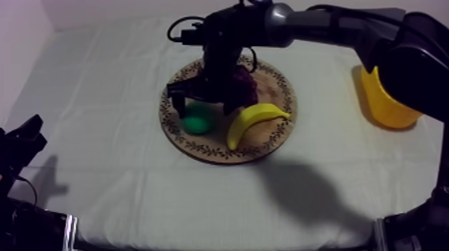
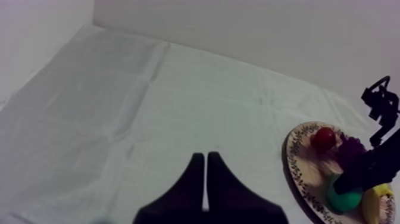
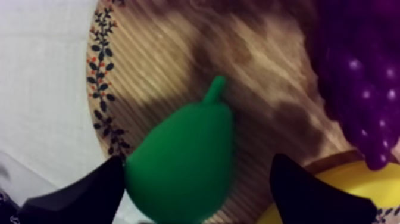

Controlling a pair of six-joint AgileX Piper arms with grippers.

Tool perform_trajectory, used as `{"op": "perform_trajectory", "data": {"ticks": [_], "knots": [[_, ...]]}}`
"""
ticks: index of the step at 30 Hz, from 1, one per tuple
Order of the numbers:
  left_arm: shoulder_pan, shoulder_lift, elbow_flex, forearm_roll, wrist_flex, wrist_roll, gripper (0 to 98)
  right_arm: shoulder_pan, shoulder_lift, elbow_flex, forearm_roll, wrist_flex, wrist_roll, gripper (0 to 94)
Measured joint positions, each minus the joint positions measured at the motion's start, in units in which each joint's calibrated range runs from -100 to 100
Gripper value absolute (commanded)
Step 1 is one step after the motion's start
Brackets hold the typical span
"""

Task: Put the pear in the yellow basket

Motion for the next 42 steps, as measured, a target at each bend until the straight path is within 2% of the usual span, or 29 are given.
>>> {"op": "perform_trajectory", "data": {"ticks": [4, 14, 18, 25, 31, 38, 42], "knots": [[0.0, 0.0, 0.0, 0.0, 0.0, 0.0, 0.1, 0.3, 1.7, -1.7, -0.5, 1.2, 0.0, 82.0], [0.0, 0.0, 0.0, 0.0, 0.0, 0.0, 0.1, 0.0, 3.6, -4.6, -1.0, 3.7, 0.6, 40.7], [0.0, 0.0, 0.0, 0.0, 0.0, 0.0, 0.1, -0.2, 3.3, -4.3, -1.1, 4.4, 0.9, 30.3], [0.0, 0.0, 0.0, 0.0, 0.0, 0.0, 0.1, -0.7, -2.2, -0.7, 0.6, 6.1, 1.0, 28.7], [0.0, 0.0, 0.0, 0.0, 0.0, 0.0, 0.1, 0.4, -13.2, 4.3, 2.1, 10.1, 2.5, 28.8], [0.0, 0.0, 0.0, 0.0, 0.0, 0.0, 0.1, 4.3, -29.1, 5.7, 4.5, 14.2, 4.3, 28.9], [0.0, 0.0, 0.0, 0.0, 0.0, 0.0, 0.1, 8.7, -37.0, 6.5, 5.8, 14.8, 5.4, 29.9]]}}
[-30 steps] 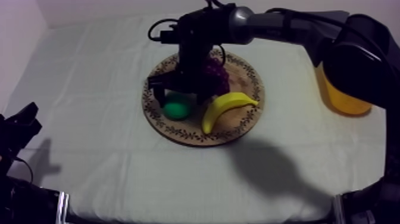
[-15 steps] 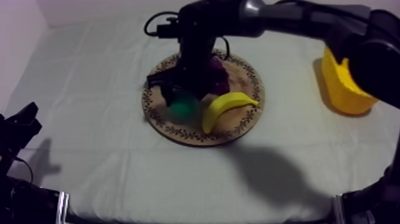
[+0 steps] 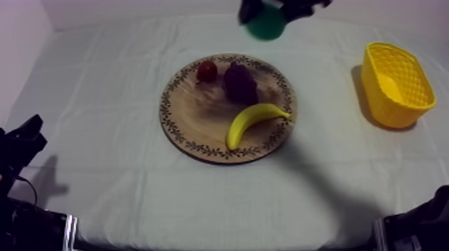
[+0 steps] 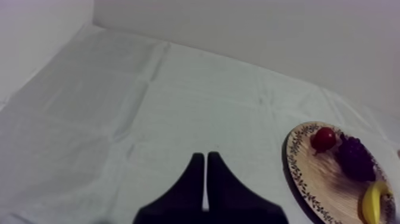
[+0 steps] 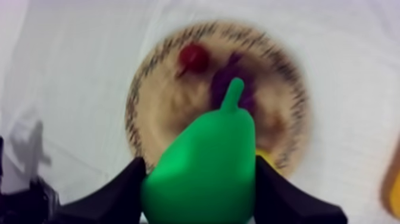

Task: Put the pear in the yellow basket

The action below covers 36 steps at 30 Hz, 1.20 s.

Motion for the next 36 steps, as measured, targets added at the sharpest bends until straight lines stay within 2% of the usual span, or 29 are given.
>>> {"op": "perform_trajectory", "data": {"ticks": [4, 15, 24, 27, 32, 36], "knots": [[0.0, 0.0, 0.0, 0.0, 0.0, 0.0, 0.1, 5.5, -5.9, 2.5, 0.3, 0.2, 1.9, 30.5], [0.0, 0.0, 0.0, 0.0, 0.0, 0.0, 0.1, 23.3, -7.4, 15.7, 1.1, -9.0, 7.0, 30.2], [0.0, 0.0, 0.0, 0.0, 0.0, 0.0, 0.1, 31.7, -3.4, 22.4, 1.8, -15.6, 8.2, 32.6], [0.0, 0.0, 0.0, 0.0, 0.0, 0.0, 0.1, 32.6, -1.5, 23.7, 2.0, -17.1, 8.4, 39.9], [0.0, 0.0, 0.0, 0.0, 0.0, 0.0, 0.1, 33.9, 0.0, 25.2, 1.8, -18.4, 9.1, 62.9], [0.0, 0.0, 0.0, 0.0, 0.0, 0.0, 0.1, 34.8, -0.9, 25.3, 1.2, -18.2, 10.6, 74.2]]}}
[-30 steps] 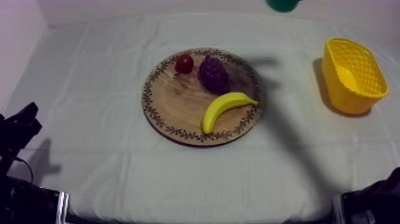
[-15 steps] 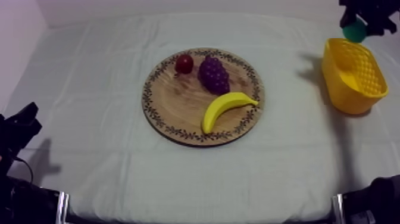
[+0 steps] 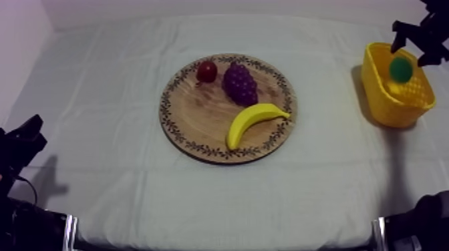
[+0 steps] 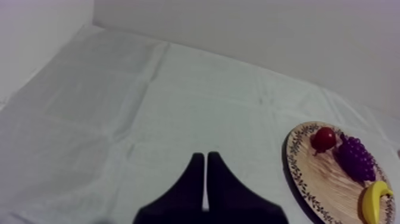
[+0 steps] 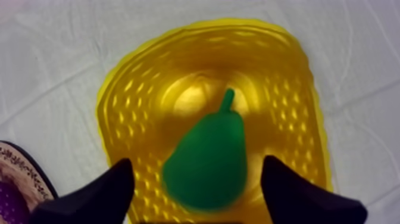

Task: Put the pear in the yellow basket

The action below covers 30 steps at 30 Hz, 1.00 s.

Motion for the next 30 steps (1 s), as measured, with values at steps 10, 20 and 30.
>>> {"op": "perform_trajectory", "data": {"ticks": [10, 20, 30], "knots": [[0.0, 0.0, 0.0, 0.0, 0.0, 0.0, 0.1, 1.7, -11.6, 0.6, -1.1, 3.3, 2.9, 65.3], [0.0, 0.0, 0.0, 0.0, 0.0, 0.0, 0.1, -1.5, -34.6, 7.3, 1.7, 4.0, 0.7, 39.0], [0.0, 0.0, 0.0, 0.0, 0.0, 0.0, 0.1, -10.1, -61.1, 22.6, 10.2, -0.5, -7.1, 8.8]]}}
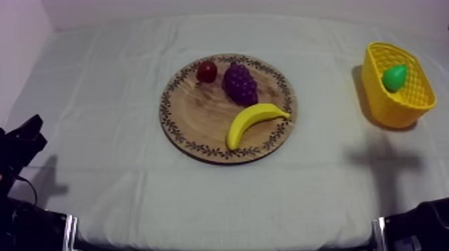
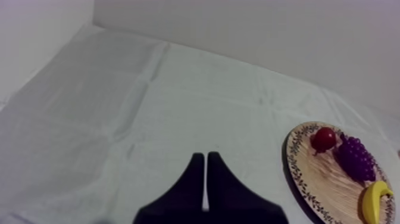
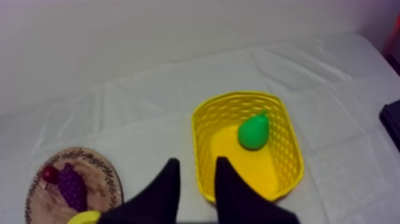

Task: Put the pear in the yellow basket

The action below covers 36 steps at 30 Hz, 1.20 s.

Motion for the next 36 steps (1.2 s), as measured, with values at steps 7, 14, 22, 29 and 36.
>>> {"op": "perform_trajectory", "data": {"ticks": [7, 14, 22, 29, 36], "knots": [[0.0, 0.0, 0.0, 0.0, 0.0, 0.0, 0.1, -2.4, -15.4, 16.6, 1.4, -8.6, -0.1, 5.4], [0.0, 0.0, 0.0, 0.0, 0.0, 0.0, 0.1, -2.4, -27.1, 36.2, -0.8, -19.8, 2.9, 2.9], [0.0, 0.0, 0.0, 0.0, 0.0, 0.0, 0.1, -1.2, -36.8, 52.6, -4.3, -21.4, 5.7, 5.6], [0.0, 0.0, 0.0, 0.0, 0.0, 0.0, 0.1, 1.8, -40.1, 56.4, -6.0, -23.8, 6.3, 1.9], [0.0, 0.0, 0.0, 0.0, 0.0, 0.0, 0.1, 2.2, -40.5, 56.9, -6.2, -26.1, 13.8, 0.5]]}}
